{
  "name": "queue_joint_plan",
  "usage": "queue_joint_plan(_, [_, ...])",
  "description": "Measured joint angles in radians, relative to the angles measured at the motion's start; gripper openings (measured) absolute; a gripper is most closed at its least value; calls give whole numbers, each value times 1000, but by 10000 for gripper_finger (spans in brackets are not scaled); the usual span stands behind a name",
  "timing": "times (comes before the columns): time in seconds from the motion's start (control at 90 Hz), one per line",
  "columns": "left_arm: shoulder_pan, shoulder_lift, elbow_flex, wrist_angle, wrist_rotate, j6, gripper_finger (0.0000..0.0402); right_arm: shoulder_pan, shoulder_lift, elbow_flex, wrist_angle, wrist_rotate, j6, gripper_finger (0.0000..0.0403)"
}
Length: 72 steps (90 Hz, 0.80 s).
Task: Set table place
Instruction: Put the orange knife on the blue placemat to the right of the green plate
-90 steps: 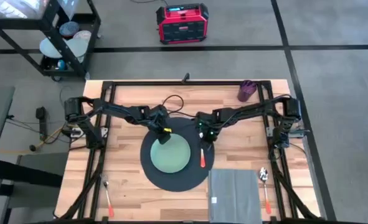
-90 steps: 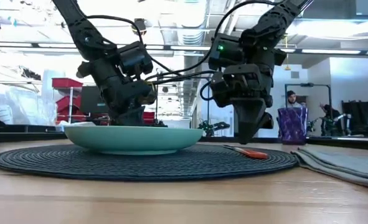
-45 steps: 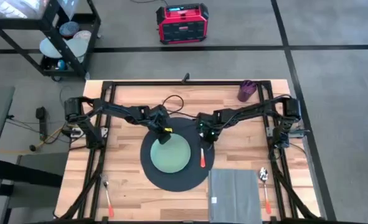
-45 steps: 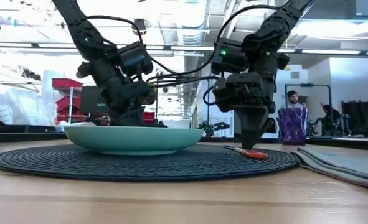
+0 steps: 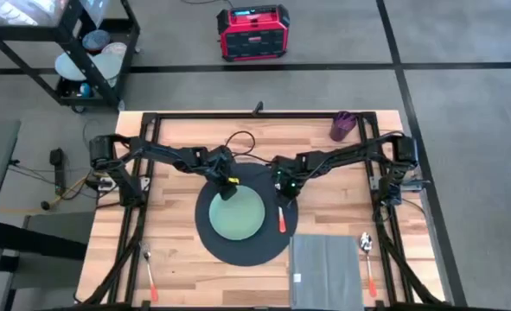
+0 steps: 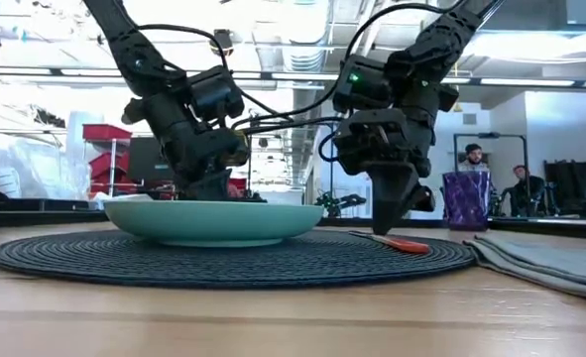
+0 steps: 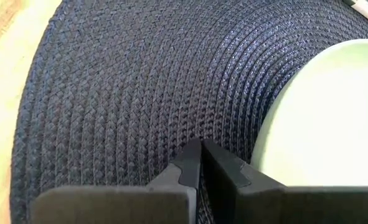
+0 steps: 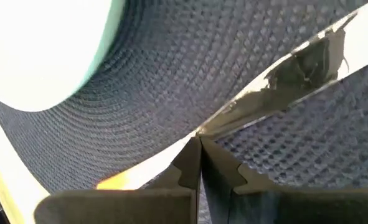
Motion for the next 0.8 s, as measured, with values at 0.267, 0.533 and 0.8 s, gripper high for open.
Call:
queue_joint_plan(0.267, [0, 0, 0, 1, 0, 0, 0, 0, 0, 0, 9, -8, 56, 0])
queue_joint_plan(0.533, [0, 0, 0, 2, -1, -2, 0, 10, 0, 0, -59, -4, 0, 0])
queue_joint_plan(0.8, [0, 0, 0, 3, -4, -17, 0, 6, 0, 0, -38, -13, -17, 0])
